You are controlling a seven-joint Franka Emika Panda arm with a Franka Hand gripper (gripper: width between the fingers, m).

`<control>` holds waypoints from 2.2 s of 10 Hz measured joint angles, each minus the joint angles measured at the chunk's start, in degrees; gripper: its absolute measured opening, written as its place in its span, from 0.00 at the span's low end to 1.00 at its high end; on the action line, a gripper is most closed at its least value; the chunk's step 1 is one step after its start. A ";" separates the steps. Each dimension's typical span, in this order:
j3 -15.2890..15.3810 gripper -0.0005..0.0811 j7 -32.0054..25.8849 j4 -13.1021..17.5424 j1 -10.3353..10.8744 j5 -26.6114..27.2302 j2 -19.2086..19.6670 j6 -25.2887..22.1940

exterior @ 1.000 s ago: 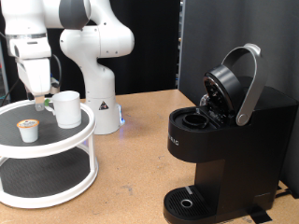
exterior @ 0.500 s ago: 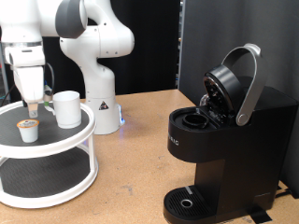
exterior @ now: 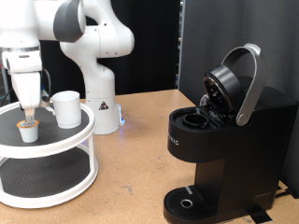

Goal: Make a cup of coffee with the keurig machine

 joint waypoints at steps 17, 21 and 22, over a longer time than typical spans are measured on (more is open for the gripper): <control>0.12 0.55 0.33 -1.76 0.14 0.73 4.05 4.09; 0.30 0.55 -0.96 1.38 1.92 6.18 0.70 -4.00; 0.47 0.54 -1.26 2.53 2.32 7.10 -1.08 -7.09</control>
